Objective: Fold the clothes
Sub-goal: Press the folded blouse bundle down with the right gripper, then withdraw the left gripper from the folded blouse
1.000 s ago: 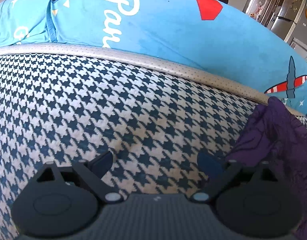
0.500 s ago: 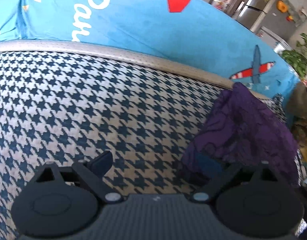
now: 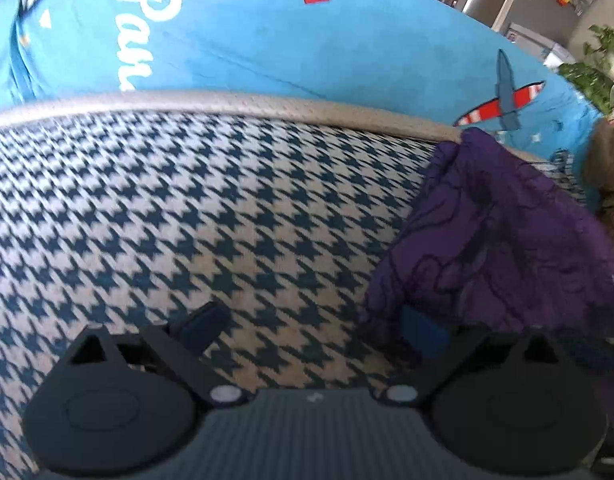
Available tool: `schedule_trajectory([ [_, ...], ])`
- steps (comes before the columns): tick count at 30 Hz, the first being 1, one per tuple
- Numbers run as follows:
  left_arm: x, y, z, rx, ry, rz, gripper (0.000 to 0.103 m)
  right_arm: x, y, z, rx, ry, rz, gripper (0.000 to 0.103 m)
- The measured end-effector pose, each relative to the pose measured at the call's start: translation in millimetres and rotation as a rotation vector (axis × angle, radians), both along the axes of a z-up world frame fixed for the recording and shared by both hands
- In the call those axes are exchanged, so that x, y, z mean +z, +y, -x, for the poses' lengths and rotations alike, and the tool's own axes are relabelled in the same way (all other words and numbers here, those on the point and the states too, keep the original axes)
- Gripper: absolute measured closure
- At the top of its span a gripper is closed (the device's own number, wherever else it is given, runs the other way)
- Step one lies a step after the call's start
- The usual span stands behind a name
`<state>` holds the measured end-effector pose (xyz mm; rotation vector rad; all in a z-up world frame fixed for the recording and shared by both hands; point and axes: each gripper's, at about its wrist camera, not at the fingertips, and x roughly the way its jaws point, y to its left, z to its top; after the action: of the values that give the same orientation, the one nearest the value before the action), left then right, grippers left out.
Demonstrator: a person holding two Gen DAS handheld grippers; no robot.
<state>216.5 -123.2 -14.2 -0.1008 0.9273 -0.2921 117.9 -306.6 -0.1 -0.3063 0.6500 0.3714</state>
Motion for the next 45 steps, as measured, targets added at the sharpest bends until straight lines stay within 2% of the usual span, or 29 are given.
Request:
schedule_trajectory([
  [4,-3.0,-7.8,-2.7,0.023,-0.044,-0.066,0.001,-0.6,-2.6,2.4,0.003,-0.003,-0.007,0.058],
  [8,-7.8,-7.1,-12.1,0.105,-0.076,-0.171,0.007,-1.4,-4.2,6.1,0.012,-0.009,0.001,0.058],
  [12,-1.8,3.6,-16.7,0.147,-0.067,-0.116,0.007,-2.8,-7.3,8.6,0.017,-0.008,0.002,0.058],
  [15,0.1,10.7,-18.2,0.167,-0.06,-0.103,0.007,-1.4,-7.3,8.3,0.028,-0.005,0.012,0.058],
  [19,8.0,17.2,-16.1,0.115,-0.03,-0.018,0.007,-0.6,-12.9,8.6,0.02,0.005,-0.009,0.058],
  [20,10.9,16.5,-13.7,0.095,-0.035,-0.017,0.007,-0.5,-13.7,8.7,0.017,0.007,-0.014,0.058],
  [21,13.4,15.0,-11.2,0.076,-0.045,-0.023,0.007,-0.3,-14.1,8.8,0.016,0.008,-0.017,0.057],
  [26,12.4,-5.1,-3.8,0.024,-0.116,-0.158,0.007,-0.3,-12.7,8.5,0.013,0.008,-0.012,0.057],
  [29,12.4,-7.4,-3.0,0.027,-0.126,-0.163,0.007,-0.1,-14.1,8.6,0.012,0.01,-0.021,0.057],
  [32,19.8,7.4,-3.2,0.038,-0.079,-0.029,0.008,0.0,-15.9,8.3,0.013,0.012,-0.033,0.057],
  [38,44.4,33.0,-1.2,-0.032,-0.018,0.199,0.007,-0.9,-19.2,7.8,0.021,0.016,-0.049,0.057],
  [41,49.9,34.9,3.2,-0.055,-0.004,0.241,0.007,-1.1,-19.3,7.9,0.026,0.014,-0.048,0.057],
  [45,42.5,26.6,6.3,-0.091,0.036,0.244,0.007,-1.3,-19.3,7.8,0.027,0.014,-0.046,0.057],
])
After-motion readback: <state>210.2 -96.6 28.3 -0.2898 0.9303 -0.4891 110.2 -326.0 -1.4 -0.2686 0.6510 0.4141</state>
